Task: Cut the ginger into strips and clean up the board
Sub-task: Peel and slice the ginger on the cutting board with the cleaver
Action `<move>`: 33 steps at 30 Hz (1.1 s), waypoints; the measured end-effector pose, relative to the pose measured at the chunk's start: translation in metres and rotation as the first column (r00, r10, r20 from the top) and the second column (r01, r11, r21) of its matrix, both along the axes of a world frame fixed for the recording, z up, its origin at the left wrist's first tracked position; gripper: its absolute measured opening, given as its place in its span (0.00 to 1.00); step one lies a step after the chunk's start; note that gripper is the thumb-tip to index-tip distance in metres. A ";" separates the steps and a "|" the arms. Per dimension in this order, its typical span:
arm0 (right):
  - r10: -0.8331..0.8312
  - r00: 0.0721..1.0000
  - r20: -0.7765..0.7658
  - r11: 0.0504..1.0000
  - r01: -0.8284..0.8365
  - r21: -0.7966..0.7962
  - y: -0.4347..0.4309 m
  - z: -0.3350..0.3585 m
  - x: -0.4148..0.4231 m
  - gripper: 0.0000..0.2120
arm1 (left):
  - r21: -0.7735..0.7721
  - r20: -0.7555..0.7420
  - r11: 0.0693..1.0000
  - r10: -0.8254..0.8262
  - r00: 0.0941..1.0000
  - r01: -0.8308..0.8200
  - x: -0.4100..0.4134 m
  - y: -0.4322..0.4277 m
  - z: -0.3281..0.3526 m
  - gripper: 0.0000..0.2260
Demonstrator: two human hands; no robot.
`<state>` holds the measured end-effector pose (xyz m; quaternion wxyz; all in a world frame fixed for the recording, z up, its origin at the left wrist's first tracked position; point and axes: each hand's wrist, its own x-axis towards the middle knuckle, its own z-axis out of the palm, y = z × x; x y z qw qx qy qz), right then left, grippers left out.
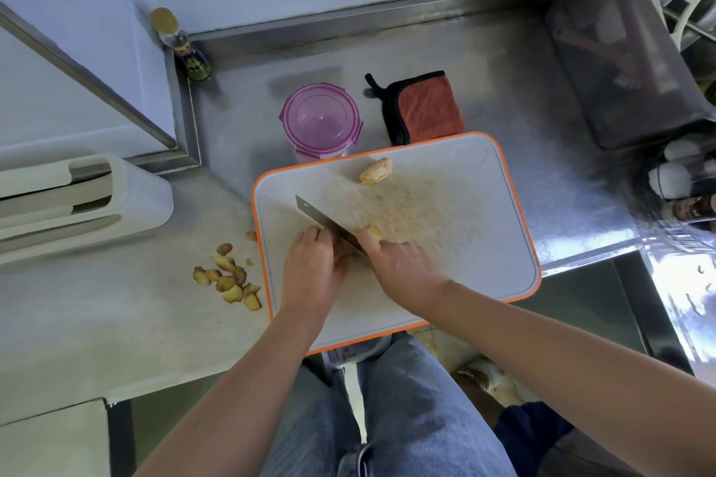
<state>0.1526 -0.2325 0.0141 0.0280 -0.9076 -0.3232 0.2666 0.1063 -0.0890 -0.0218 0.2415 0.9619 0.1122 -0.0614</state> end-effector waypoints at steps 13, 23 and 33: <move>-0.068 0.998 -0.006 0.997 0.069 0.046 -0.013 -0.011 0.000 0.16 | -0.025 0.047 0.999 0.022 0.999 -0.021 -0.007 0.002 0.002 0.11; -0.089 0.996 -0.021 0.995 0.090 0.047 -0.008 -0.009 0.001 0.11 | -0.013 0.016 0.999 0.043 0.999 -0.043 -0.001 0.003 0.004 0.11; -0.098 0.995 -0.026 0.987 0.101 0.122 0.008 -0.004 0.010 0.09 | -0.008 0.062 1.000 -0.001 0.998 0.002 -0.026 0.013 0.001 0.10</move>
